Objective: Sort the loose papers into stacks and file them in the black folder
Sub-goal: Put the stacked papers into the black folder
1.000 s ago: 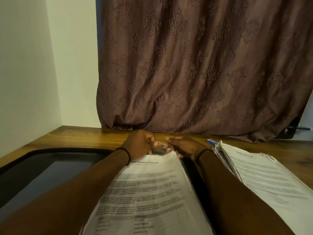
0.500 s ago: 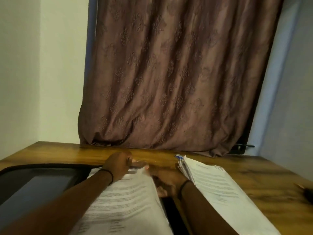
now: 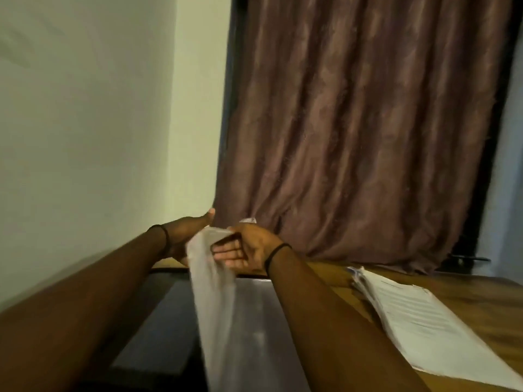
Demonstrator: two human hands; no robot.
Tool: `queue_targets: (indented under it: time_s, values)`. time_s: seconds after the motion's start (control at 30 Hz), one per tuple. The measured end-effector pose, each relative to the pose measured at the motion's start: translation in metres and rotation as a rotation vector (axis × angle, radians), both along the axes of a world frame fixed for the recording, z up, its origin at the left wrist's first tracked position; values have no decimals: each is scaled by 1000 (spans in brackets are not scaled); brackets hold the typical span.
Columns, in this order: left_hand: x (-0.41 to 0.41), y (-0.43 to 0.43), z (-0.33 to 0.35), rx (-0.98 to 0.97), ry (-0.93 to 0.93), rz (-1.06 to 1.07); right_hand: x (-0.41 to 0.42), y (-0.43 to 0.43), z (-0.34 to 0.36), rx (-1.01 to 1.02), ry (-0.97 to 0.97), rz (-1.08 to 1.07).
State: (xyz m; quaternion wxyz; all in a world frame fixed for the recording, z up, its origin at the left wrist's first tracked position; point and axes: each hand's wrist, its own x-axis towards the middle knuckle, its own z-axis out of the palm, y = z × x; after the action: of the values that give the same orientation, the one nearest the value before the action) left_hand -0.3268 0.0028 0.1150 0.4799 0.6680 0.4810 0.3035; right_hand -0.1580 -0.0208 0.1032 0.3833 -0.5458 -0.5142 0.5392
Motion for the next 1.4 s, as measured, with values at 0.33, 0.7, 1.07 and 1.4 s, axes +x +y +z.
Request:
queue_targets:
  time_s: [0.33, 0.7, 1.07, 1.4]
  values:
    - [-154, -21, -63, -77, 405, 327, -152, 10, -68, -47, -281, 283]
    - [-60, -12, -72, 296, 477, 257, -65, 3, -56, -95, -233, 108]
    - [156, -21, -91, 464, 399, -6, 160, -62, -56, 104, -217, -419]
    - [355, -58, -116, 329, 283, -137, 348, -139, -88, 57, -348, -856]
